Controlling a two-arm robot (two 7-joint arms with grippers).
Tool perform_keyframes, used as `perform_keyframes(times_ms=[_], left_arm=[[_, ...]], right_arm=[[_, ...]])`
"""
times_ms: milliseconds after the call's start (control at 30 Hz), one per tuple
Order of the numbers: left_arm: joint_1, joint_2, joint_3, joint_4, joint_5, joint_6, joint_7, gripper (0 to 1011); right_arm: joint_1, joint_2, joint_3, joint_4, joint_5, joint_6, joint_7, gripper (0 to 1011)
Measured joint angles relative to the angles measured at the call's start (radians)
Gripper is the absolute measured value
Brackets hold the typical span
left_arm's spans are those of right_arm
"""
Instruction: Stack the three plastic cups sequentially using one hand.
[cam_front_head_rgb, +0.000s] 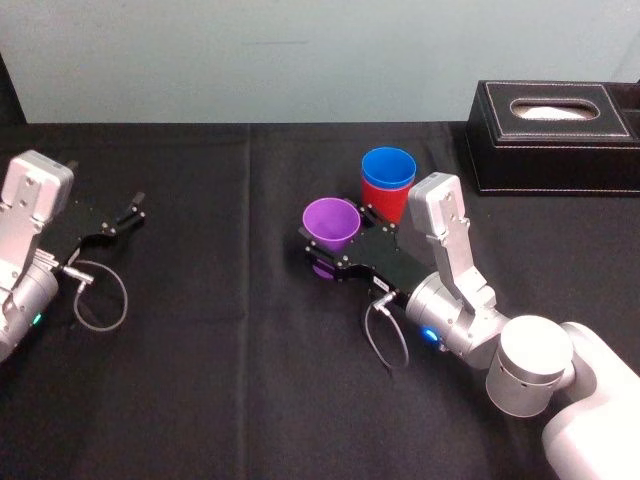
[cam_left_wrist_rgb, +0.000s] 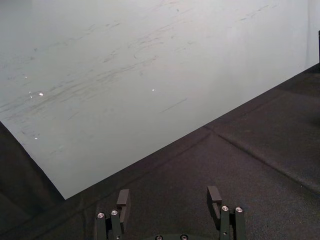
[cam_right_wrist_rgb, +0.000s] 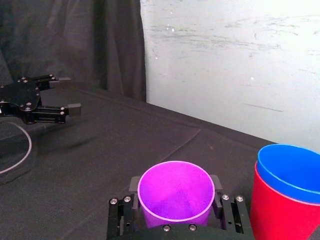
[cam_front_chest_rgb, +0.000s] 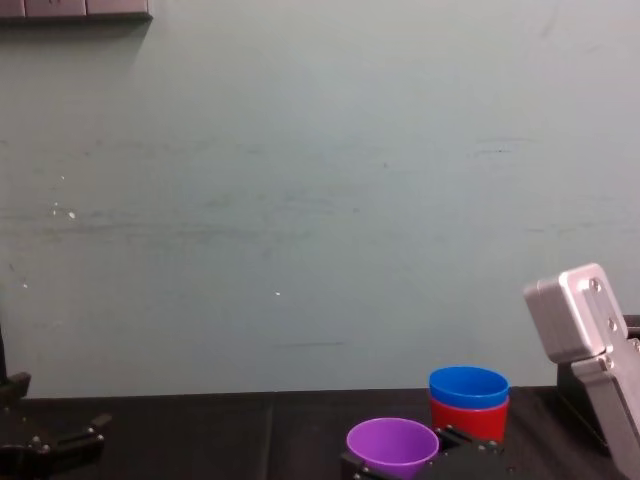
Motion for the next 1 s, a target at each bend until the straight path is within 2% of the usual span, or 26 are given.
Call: perform_keyframes(times_ms=[400,567,767,1000], left_arm=[[0.000,0.000,0.000,0.000,0.000,0.000,0.000,1005],[0.000,0.000,0.000,0.000,0.000,0.000,0.000,1005],[0.000,0.000,0.000,0.000,0.000,0.000,0.000,1005],[0.000,0.000,0.000,0.000,0.000,0.000,0.000,1005]], right_arm=[[-0.001,0.001,0.000,-0.001,0.001,0.002,0.000,762],[-0.006,0.016,0.005,-0.033,0.005,0.013,0.013,743],[-0.015,0.037,0.015,-0.095,0.018,0.062,0.020,737],[-0.015,0.071,0.036,-0.195,0.060,0.156,0.029,737]])
